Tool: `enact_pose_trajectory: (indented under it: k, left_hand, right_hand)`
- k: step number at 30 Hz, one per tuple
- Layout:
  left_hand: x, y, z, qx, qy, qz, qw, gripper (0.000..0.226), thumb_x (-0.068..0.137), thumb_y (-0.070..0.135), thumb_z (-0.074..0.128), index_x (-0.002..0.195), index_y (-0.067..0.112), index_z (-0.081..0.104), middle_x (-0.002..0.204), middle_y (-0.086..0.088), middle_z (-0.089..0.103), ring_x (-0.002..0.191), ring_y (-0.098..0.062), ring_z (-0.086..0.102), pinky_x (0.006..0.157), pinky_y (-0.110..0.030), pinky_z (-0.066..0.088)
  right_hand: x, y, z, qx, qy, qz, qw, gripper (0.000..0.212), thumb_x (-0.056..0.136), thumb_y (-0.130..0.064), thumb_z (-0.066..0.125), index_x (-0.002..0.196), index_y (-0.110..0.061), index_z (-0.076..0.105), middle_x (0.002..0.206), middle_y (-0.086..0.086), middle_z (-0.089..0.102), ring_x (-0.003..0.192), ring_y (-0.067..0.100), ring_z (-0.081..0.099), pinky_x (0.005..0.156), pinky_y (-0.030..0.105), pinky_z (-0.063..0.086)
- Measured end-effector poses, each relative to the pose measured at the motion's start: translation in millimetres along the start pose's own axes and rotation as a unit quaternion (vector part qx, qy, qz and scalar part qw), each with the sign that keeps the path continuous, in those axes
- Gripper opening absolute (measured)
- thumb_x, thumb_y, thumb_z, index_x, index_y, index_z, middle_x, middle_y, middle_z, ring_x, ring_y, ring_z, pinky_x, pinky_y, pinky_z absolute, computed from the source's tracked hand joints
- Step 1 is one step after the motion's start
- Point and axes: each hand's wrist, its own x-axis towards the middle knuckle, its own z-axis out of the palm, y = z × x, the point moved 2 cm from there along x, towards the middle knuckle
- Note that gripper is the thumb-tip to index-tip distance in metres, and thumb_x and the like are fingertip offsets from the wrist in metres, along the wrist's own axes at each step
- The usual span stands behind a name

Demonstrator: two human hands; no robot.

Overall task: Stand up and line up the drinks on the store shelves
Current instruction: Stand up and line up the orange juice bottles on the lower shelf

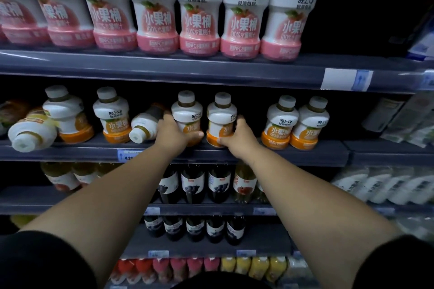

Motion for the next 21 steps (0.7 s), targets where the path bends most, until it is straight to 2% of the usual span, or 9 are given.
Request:
enact_pose_trajectory:
  k: [2,4,6,8,10,13,14,17,21]
  left_hand:
    - [3,0,1,-0.025,-0.004,0.002,1.000,0.086,0.059,0.035,0.095,0.121,0.010,0.041,0.121,-0.006,0.059,0.109,-0.023,0.058,0.093,-0.039,0.049]
    - [7,-3,0,-0.032,-0.019,-0.004,0.999,0.084,0.058,0.035,0.096,0.118,0.012,0.041,0.116,-0.005,0.063,0.106,-0.023,0.061,0.093,-0.042,0.052]
    - [11,-8,-4,-0.047,-0.043,-0.009,0.998,0.077,0.062,0.030,0.094,0.117,0.011,0.043,0.110,-0.004,0.064,0.102,-0.022,0.063,0.090,-0.041,0.053]
    - [15,-13,-6,-0.052,-0.085,-0.006,0.995,0.070,0.065,0.028,0.092,0.118,0.009,0.049,0.108,-0.002,0.066,0.101,-0.020,0.065,0.086,-0.034,0.052]
    - [16,-17,-9,-0.043,-0.117,0.011,0.992,0.080,0.055,0.043,0.093,0.120,0.014,0.056,0.108,0.002,0.071,0.102,-0.016,0.068,0.086,-0.032,0.054]
    - [23,-28,-5,-0.024,-0.108,0.027,0.993,0.099,0.035,0.070,0.090,0.116,0.024,0.060,0.106,0.007,0.072,0.097,-0.011,0.070,0.087,-0.041,0.058]
    - [23,-27,-5,-0.015,-0.105,0.036,0.994,0.097,0.036,0.068,0.090,0.116,0.023,0.060,0.106,0.006,0.072,0.097,-0.012,0.069,0.088,-0.042,0.057]
    - [18,-15,-6,0.015,-0.091,0.043,0.995,0.079,0.054,0.044,0.094,0.117,0.016,0.055,0.109,0.001,0.070,0.099,-0.018,0.066,0.090,-0.043,0.054]
    - [20,-12,-1,0.028,-0.095,0.049,0.994,0.074,0.058,0.043,0.093,0.117,0.018,0.055,0.107,0.002,0.070,0.097,-0.018,0.065,0.089,-0.043,0.054]
  right_hand:
    - [0,-3,4,-0.004,0.032,0.000,0.999,0.077,0.070,-0.026,0.089,0.129,-0.017,0.041,0.130,0.006,0.058,0.118,0.027,0.058,0.095,0.037,0.047]
    - [-1,-4,7,-0.022,0.068,0.001,0.997,0.085,0.064,-0.032,0.093,0.128,-0.016,0.040,0.130,0.008,0.055,0.119,0.028,0.057,0.097,0.042,0.049]
    - [-1,-4,10,-0.025,0.065,0.003,0.998,0.093,0.063,-0.035,0.093,0.134,-0.016,0.036,0.133,0.008,0.053,0.121,0.028,0.054,0.099,0.043,0.048]
    - [-1,-2,13,-0.043,0.038,0.002,0.998,0.100,0.063,-0.037,0.092,0.139,-0.018,0.031,0.135,0.006,0.053,0.121,0.028,0.055,0.099,0.046,0.049]
    - [0,-1,14,-0.056,0.032,0.004,0.998,0.099,0.062,-0.037,0.093,0.138,-0.020,0.031,0.132,0.005,0.056,0.119,0.027,0.058,0.098,0.047,0.050]
    - [-4,1,11,-0.060,0.067,0.008,0.996,0.092,0.060,-0.041,0.093,0.128,-0.020,0.036,0.128,0.004,0.057,0.116,0.026,0.059,0.095,0.045,0.052]
    - [-6,2,9,-0.065,0.081,0.009,0.995,0.090,0.060,-0.044,0.093,0.125,-0.021,0.036,0.128,0.004,0.057,0.115,0.026,0.059,0.094,0.045,0.052]
    - [-10,5,8,-0.071,0.104,0.004,0.992,0.088,0.059,-0.048,0.092,0.122,-0.022,0.036,0.126,0.004,0.058,0.114,0.026,0.060,0.093,0.047,0.054]
    - [-10,8,5,-0.071,0.101,0.003,0.992,0.085,0.062,-0.047,0.091,0.122,-0.021,0.035,0.126,0.004,0.059,0.113,0.027,0.061,0.091,0.046,0.054]
